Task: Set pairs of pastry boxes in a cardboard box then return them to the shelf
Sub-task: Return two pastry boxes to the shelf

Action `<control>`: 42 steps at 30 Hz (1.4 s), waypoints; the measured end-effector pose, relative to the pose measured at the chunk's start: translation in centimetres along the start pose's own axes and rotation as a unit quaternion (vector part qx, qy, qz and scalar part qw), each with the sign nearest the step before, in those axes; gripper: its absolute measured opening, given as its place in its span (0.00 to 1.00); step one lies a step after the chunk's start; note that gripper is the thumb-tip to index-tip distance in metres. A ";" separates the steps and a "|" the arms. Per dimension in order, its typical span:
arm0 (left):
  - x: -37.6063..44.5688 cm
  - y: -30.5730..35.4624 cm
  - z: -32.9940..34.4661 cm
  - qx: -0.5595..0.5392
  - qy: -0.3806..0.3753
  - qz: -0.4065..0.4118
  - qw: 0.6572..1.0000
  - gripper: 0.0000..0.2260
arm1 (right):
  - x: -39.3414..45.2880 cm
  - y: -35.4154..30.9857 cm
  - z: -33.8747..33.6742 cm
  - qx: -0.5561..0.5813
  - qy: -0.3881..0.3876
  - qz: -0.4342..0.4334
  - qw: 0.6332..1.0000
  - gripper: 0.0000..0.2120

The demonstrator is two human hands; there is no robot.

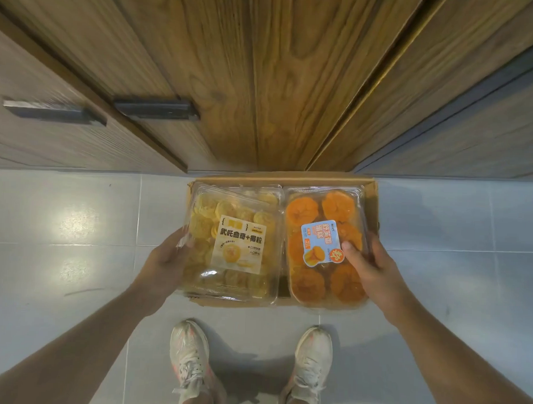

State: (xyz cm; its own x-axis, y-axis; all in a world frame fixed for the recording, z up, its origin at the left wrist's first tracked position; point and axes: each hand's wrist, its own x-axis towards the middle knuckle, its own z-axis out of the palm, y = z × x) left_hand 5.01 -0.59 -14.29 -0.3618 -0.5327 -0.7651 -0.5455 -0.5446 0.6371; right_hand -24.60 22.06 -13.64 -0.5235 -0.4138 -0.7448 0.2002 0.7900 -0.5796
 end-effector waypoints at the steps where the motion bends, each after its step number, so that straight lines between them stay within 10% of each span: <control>1: -0.8 0.4 -0.1 -0.001 0.005 0.004 1.000 0.17 | -0.8 -0.2 -0.4 0.003 -0.004 -0.006 1.000 0.33; 6: -6.9 5.2 -0.1 0.001 0.015 0.053 0.998 0.16 | -6.4 -3.3 -3.6 0.043 0.021 0.000 0.999 0.29; 11: -15.9 13.7 -0.3 0.009 0.003 0.127 0.992 0.15 | -14.7 -8.7 -8.2 0.076 0.038 -0.011 0.996 0.50; 23: -36.6 32.3 -3.4 -0.063 0.001 0.242 0.968 0.16 | -39.0 -24.9 -17.8 0.135 0.122 -0.140 0.973 0.31; 27: -42.6 38.5 -4.5 -0.060 -0.025 0.279 0.958 0.14 | -47.0 -30.1 -21.7 0.139 0.147 -0.204 0.958 0.44; 31: -48.9 44.4 -4.8 -0.043 -0.082 0.350 0.932 0.22 | -55.7 -34.0 -24.7 0.157 0.183 -0.244 0.939 0.22; 42: -58.3 50.7 2.3 -0.054 -0.180 0.415 0.890 0.24 | -71.4 -31.1 -32.2 0.204 0.297 -0.261 0.896 0.26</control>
State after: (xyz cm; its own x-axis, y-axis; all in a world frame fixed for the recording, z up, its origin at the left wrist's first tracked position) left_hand -3.30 4.36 62.45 -0.8363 -0.5483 0.0046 0.0909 -0.1304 0.9873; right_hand -20.14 41.62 68.27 -0.9580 -0.2689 -0.0999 0.0219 0.2788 -0.9601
